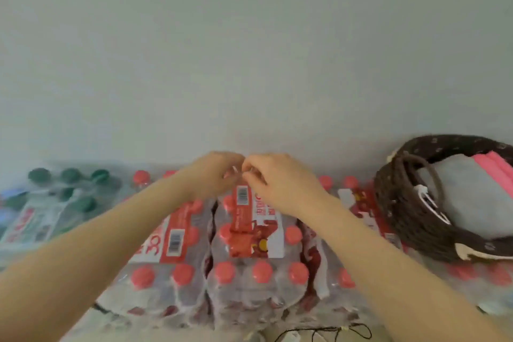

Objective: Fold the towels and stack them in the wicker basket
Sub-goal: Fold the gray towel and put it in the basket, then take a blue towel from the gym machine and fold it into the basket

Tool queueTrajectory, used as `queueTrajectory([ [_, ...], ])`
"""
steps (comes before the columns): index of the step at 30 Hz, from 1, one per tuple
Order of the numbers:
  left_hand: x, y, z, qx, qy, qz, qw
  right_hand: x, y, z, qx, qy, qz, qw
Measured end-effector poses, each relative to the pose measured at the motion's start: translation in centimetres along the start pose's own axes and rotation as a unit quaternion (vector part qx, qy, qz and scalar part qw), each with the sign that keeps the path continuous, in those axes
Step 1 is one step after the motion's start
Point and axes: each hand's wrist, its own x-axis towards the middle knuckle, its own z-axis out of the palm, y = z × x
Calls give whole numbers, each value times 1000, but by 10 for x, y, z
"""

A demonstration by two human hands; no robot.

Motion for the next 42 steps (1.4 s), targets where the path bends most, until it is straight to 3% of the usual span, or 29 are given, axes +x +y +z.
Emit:
queueTrajectory([
  [3, -102, -44, -6, 2, 6, -137, 991, 22, -72, 52, -39, -67, -93, 993],
  [6, -224, -70, -10, -18, 54, -276, 960, 20, -151, 103, -37, -147, -174, 973],
  [10, -403, -72, 2, -50, 138, -415, 898, -16, -268, 168, -45, -246, -282, 926],
  [14, -565, -53, 32, -70, 172, -530, 828, -76, -391, 237, -39, -315, -386, 866],
  [17, -670, -26, 55, -108, 231, -599, 759, -128, -478, 280, -37, -355, -447, 820],
  [21, -786, -3, 67, -141, 334, -657, 661, -178, -578, 316, -24, -394, -496, 774],
  [26, -894, -4, 88, -172, 438, -697, 541, -214, -668, 369, -2, -411, -517, 751],
  [30, -980, -15, 96, -177, 424, -714, 528, -227, -761, 426, -26, -416, -548, 725],
  [35, -1119, -43, 79, -196, 374, -749, 510, -248, -926, 485, -63, -402, -625, 666],
  [39, -1225, -55, 59, -197, 386, -770, 469, -284, -1050, 515, -37, -405, -642, 650],
  [42, -1296, -57, 60, -207, 442, -761, 427, -318, -1124, 544, -30, -426, -646, 633],
])
